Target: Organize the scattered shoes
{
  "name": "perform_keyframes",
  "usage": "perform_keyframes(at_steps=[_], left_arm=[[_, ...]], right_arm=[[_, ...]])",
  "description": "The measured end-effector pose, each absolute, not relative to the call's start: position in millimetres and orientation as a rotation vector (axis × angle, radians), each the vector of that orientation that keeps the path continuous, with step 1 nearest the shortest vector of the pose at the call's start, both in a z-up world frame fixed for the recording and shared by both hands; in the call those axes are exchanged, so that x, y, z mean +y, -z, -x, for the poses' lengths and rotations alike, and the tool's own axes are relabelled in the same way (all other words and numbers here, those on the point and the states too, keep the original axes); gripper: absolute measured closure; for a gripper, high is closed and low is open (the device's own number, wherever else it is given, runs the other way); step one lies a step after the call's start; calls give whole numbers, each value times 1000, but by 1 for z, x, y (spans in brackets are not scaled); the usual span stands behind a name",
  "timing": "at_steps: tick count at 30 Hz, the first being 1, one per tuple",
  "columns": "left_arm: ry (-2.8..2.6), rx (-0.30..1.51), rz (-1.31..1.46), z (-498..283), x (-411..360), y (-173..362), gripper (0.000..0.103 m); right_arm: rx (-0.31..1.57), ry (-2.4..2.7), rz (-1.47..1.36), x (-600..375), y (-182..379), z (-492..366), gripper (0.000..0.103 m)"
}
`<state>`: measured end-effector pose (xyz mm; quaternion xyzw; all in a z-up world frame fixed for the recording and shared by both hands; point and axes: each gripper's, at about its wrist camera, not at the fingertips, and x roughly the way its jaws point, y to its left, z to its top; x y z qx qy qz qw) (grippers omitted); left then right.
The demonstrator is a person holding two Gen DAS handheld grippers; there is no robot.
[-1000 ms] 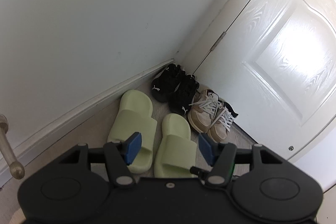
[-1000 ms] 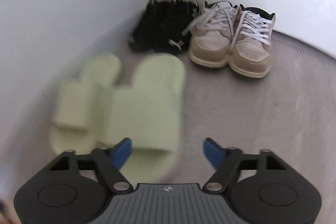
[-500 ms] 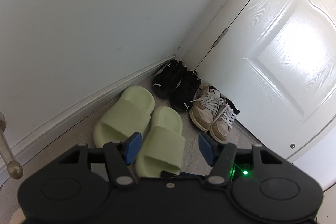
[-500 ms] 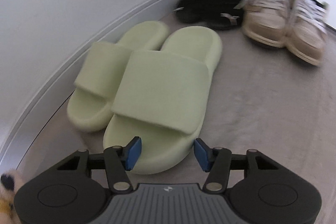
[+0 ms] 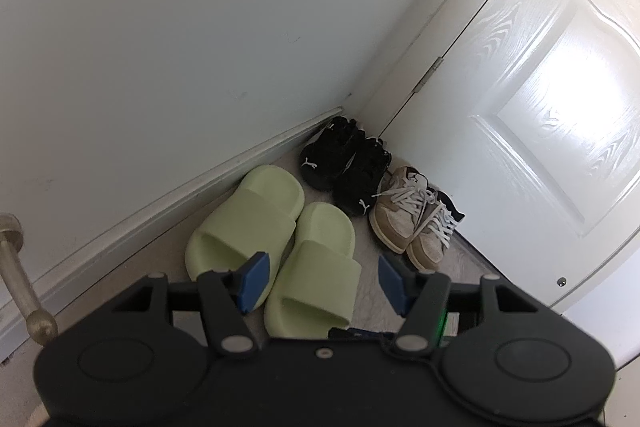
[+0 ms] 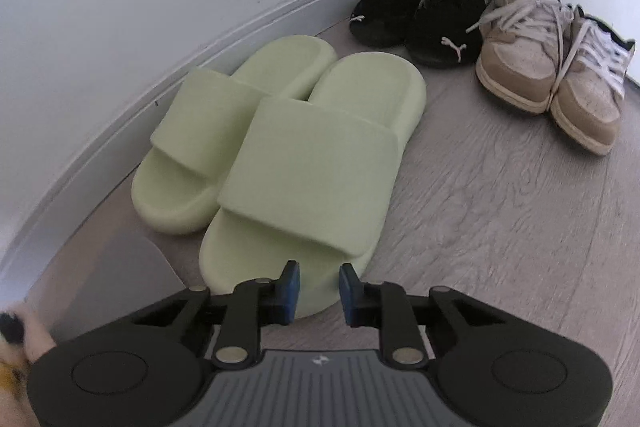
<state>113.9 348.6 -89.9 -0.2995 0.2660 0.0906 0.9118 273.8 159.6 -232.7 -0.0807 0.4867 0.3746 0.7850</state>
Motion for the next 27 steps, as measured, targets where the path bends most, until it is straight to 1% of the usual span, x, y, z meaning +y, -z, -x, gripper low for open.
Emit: perform_keyframes(at_steps=[4, 10, 12, 13, 14, 16, 19, 24, 26, 27], left_arm=[[-188, 552, 625, -115, 348, 93, 42], [-184, 562, 597, -120, 343, 91, 42], [-176, 563, 575, -123, 339, 87, 42], [-172, 561, 564, -123, 337, 85, 42], [-161, 558, 543, -123, 333, 81, 42], [-134, 554, 503, -126, 324, 76, 42], [-87, 555, 471, -131, 307, 74, 42], [36, 579, 455, -148, 253, 78, 42], [75, 585, 423, -158, 230, 73, 42], [91, 586, 409, -163, 220, 71, 42]], right_arm=[[1104, -797, 70, 154, 237, -292, 81], [1105, -796, 16, 147, 237, -293, 81], [1085, -779, -22, 137, 235, -294, 77], [1066, -750, -52, 126, 232, -294, 71], [1045, -718, -73, 117, 229, -296, 68], [997, -643, -128, 88, 221, -296, 58], [925, -536, -209, 33, 204, -294, 55], [786, -246, -235, -73, 168, -285, 54], [727, -135, -294, -130, 148, -275, 49], [691, -96, -312, -155, 139, -270, 40]])
